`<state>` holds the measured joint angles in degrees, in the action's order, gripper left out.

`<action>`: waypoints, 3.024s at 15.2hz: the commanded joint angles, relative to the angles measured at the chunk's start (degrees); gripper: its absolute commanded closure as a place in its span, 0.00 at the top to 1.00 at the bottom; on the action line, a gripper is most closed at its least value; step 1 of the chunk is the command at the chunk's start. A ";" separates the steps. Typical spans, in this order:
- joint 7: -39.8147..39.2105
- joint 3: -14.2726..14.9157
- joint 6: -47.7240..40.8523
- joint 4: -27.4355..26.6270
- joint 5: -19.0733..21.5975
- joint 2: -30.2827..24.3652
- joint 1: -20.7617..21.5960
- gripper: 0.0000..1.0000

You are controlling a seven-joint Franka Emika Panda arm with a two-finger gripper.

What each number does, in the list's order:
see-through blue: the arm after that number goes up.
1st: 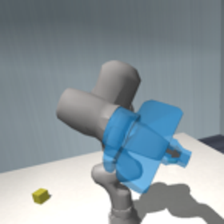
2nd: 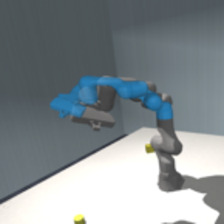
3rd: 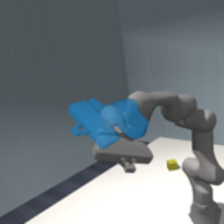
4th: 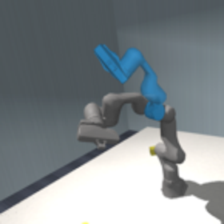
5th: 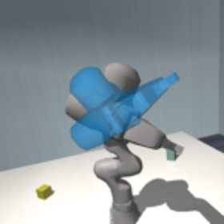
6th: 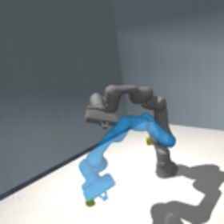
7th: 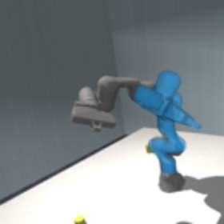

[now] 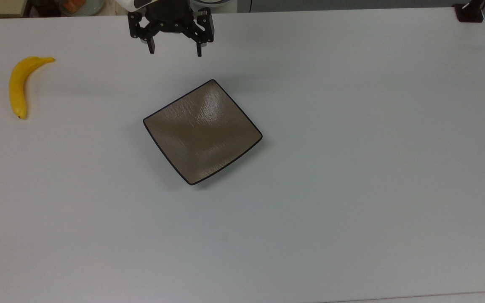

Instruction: Bananas placed on a ceramic plate

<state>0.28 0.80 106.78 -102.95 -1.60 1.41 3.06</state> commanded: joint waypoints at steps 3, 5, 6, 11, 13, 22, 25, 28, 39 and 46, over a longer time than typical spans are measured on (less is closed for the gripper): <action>-0.02 0.96 1.59 -1.82 -0.16 -1.15 0.63 1.00; -0.20 1.05 0.98 -1.99 -0.60 -1.24 0.10 1.00; -0.28 1.05 1.06 -2.08 -0.95 -1.24 -0.33 1.00; -0.37 1.13 1.06 -2.17 -4.64 -1.15 -2.44 1.00; -0.37 1.13 1.06 -2.17 -6.13 -1.15 -3.41 1.00; -13.00 9.82 5.00 -1.91 -10.18 2.79 -8.24 1.00; -16.36 11.77 10.53 -1.73 -10.18 5.43 -11.22 1.00; -20.14 11.86 17.57 -0.77 -11.75 11.05 -15.45 1.00; -22.25 11.68 23.21 4.16 -15.89 21.52 -22.92 1.00; -23.93 11.33 23.21 3.98 -15.19 24.95 -24.68 1.00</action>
<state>-22.37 12.66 129.08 -99.32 -16.47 24.69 -20.46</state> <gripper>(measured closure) 0.000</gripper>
